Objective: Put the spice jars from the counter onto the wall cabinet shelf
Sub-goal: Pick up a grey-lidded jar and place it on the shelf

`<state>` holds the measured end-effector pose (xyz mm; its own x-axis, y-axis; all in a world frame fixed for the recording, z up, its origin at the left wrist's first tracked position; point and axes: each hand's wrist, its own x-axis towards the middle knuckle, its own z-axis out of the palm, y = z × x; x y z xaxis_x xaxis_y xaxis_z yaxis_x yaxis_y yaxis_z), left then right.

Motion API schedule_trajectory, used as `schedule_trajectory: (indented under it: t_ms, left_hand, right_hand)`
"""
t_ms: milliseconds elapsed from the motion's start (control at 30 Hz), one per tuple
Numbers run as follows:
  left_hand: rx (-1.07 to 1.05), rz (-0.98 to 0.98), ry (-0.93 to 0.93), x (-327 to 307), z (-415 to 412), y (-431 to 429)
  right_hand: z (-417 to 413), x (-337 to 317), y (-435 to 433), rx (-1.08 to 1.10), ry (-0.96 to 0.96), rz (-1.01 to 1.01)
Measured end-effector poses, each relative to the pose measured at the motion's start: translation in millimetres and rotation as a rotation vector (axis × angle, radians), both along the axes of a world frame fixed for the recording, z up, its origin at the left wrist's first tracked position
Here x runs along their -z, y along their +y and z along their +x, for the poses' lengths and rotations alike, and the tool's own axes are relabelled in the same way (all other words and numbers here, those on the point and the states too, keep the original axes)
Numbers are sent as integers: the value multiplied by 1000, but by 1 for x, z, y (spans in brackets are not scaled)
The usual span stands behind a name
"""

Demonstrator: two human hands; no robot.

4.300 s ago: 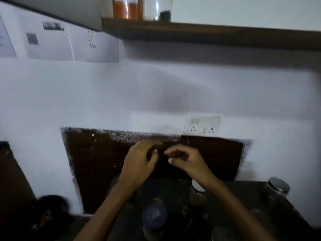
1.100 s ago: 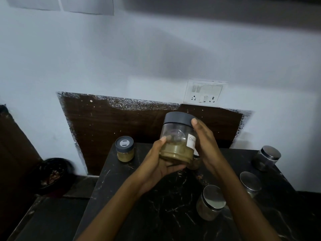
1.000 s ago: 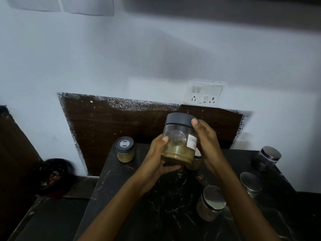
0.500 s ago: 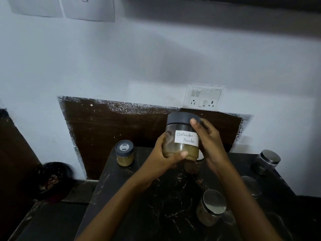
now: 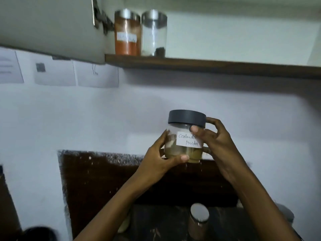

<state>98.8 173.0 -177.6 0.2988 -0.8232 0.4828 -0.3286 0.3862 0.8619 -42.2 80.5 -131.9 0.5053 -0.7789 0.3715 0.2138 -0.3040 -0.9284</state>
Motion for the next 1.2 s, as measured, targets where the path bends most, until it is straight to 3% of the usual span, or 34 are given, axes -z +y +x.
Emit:
schedule_trajectory:
  t_ms: [267, 500, 667, 833, 1200]
  left_hand:
    - [-22, -190, -258, -111, 19, -18]
    - [-296, -316, -548, -183, 45, -36]
    - [-626, -138, -876, -188, 76, -66]
    - [-833, 27, -1084, -174, 90, -89]
    - [-955, -33, -1191, -164, 101, -98]
  right_hand:
    - [5, -104, -15, -22, -122, -215]
    - [24, -185, -30, 31, -221, -365]
    - [43, -218, -54, 85, -224, -422]
    - [67, -223, -83, 158, -147, -430]
    - [100, -217, -113, 188, -88, -495]
